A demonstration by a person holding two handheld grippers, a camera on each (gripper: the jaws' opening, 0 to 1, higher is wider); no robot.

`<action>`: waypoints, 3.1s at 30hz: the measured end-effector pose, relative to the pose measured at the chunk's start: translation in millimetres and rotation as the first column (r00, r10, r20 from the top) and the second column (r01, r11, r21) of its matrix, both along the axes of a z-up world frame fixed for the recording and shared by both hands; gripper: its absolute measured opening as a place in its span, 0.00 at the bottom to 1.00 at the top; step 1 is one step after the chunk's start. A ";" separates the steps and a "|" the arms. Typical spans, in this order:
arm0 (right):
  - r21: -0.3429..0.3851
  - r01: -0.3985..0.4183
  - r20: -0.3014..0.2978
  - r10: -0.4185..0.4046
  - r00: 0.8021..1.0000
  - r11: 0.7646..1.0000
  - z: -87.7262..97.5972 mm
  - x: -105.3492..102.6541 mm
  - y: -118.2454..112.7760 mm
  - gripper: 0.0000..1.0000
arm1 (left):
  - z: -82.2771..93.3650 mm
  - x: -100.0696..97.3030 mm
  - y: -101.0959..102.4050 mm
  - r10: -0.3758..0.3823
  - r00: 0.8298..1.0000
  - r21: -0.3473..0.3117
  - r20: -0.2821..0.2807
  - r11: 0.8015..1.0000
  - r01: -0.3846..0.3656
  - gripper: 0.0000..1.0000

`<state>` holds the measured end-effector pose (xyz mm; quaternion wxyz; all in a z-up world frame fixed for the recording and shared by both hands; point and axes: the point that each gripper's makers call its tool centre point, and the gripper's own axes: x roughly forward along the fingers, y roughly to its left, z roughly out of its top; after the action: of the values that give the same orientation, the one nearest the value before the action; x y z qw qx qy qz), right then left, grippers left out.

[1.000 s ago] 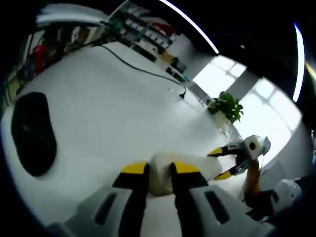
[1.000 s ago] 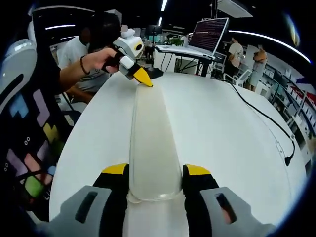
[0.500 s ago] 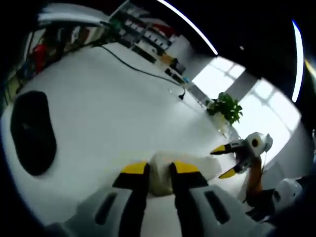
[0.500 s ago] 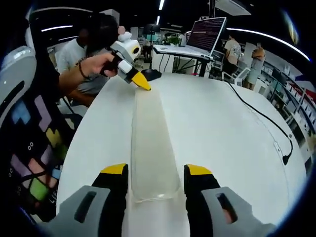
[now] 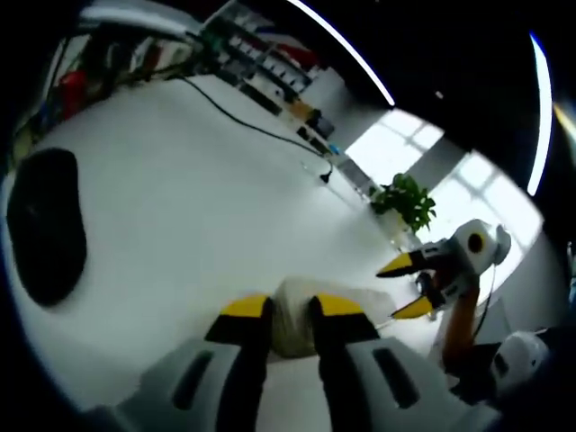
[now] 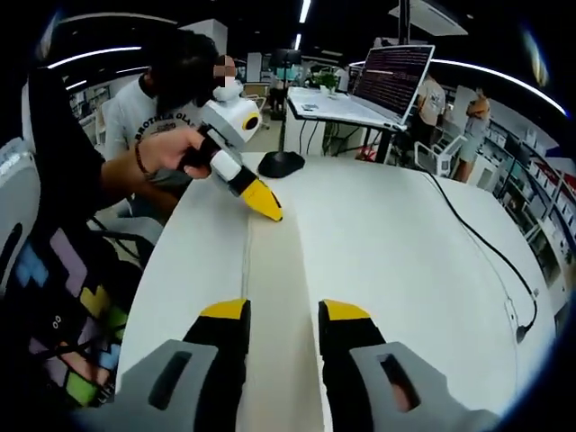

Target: Arrange the utensils inside the cutlery case until each visible utensil rests in its matching compartment.

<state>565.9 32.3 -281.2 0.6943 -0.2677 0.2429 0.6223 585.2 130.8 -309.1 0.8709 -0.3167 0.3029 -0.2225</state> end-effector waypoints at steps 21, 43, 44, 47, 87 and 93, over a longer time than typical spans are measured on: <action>-0.181 -0.137 -0.018 0.136 0.991 0.974 -16.8 -14.6 47.0 0.24 | 3.3 -1.7 -4.6 -0.010 1.000 -0.057 -0.010 0.998 0.009 0.20; -0.507 -0.207 -0.054 0.209 0.976 0.837 -31.2 -10.6 52.5 0.18 | -5.1 -1.6 -17.6 -0.006 1.000 -0.029 0.008 1.000 0.007 0.20; -0.501 -0.175 -0.057 0.170 0.984 0.848 -31.8 -5.9 53.2 0.11 | -4.7 -1.4 -18.1 -0.007 1.000 -0.028 0.009 1.000 0.007 0.20; -0.519 -0.219 -0.063 0.219 0.974 0.826 -32.6 1.7 54.6 0.04 | -4.2 -1.0 -18.8 -0.008 1.000 -0.024 0.013 1.000 0.008 0.20; -0.550 -0.200 0.005 0.243 0.970 0.811 -26.6 11.4 31.4 0.09 | -5.1 -8.7 -16.4 -0.006 1.000 0.097 -0.001 0.995 0.006 0.19; -0.499 -0.140 0.004 0.164 0.986 0.855 -22.7 14.1 -19.1 0.10 | -5.2 -6.1 -15.0 -0.018 1.000 0.123 0.002 0.992 0.018 0.18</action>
<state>580.0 13.2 -303.9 0.5560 -0.4700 0.3569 0.5854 579.1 115.9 -314.3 0.8873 -0.2591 0.3174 -0.2117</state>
